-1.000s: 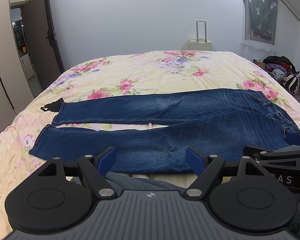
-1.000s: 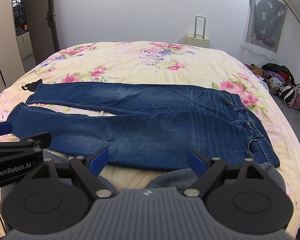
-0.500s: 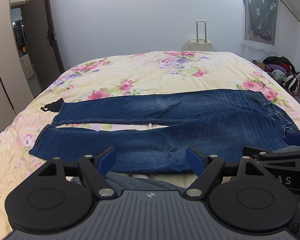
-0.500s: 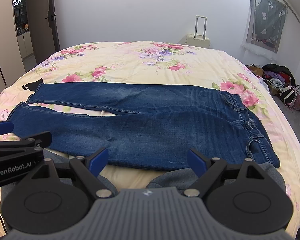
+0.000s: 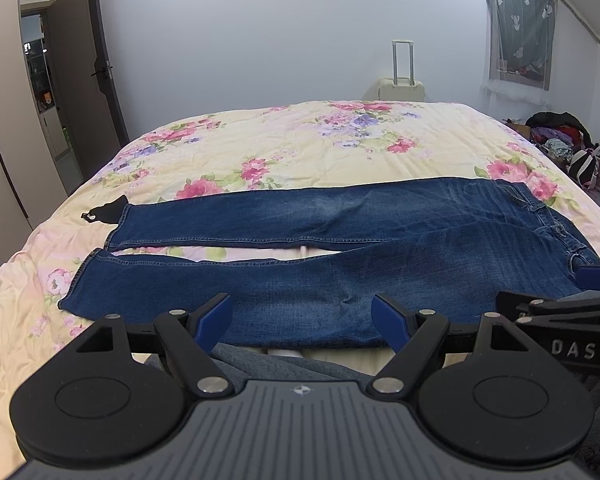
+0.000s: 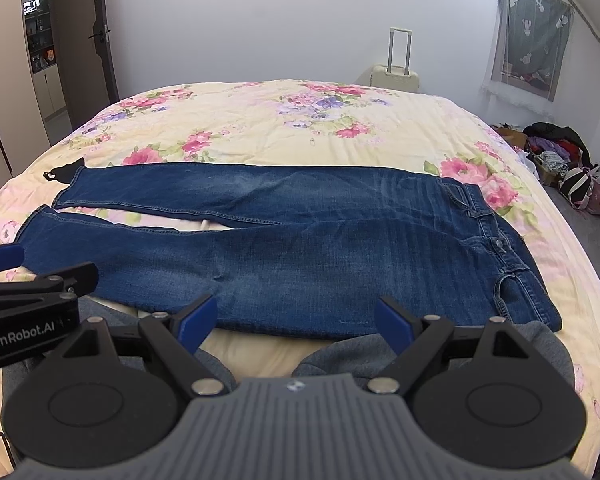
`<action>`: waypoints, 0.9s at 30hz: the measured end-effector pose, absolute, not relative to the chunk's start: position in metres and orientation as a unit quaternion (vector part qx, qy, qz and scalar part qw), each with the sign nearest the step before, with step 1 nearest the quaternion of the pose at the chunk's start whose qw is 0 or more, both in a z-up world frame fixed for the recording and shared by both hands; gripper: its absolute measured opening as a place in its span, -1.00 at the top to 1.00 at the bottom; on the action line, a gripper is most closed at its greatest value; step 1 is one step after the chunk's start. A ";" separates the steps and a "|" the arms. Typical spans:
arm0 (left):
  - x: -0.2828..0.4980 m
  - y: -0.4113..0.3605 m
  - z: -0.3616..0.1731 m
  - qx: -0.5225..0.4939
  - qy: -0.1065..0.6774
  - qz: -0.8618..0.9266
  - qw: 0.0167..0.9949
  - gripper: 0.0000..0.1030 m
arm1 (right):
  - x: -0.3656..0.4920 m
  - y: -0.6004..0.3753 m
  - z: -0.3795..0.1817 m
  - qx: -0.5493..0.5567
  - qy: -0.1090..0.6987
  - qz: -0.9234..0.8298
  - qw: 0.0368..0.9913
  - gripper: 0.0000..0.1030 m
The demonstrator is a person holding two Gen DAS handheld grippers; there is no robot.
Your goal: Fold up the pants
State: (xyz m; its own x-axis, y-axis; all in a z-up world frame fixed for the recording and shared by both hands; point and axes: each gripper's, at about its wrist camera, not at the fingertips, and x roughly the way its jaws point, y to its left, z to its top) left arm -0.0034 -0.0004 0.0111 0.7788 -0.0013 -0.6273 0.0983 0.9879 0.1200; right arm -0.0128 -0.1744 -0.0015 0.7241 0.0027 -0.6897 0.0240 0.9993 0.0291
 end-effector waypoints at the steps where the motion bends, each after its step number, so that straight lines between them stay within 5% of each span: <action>1: -0.002 0.001 0.012 0.072 0.330 -0.023 0.941 -0.80 | -0.012 -0.176 -0.001 0.019 0.372 -0.007 0.928 -0.59; 8: 0.018 0.034 0.011 0.066 0.319 -0.032 0.945 -0.56 | 0.002 -0.197 0.000 0.033 0.356 -0.027 0.934 -0.59; 15: 0.055 0.104 0.002 0.130 0.290 -0.021 0.948 -0.19 | 0.027 -0.259 -0.001 0.059 0.252 -0.077 0.963 -0.59; 27: 0.114 0.204 -0.105 0.322 0.379 -0.081 0.864 -0.19 | 0.107 -0.371 -0.023 0.017 0.288 -0.067 0.955 -0.57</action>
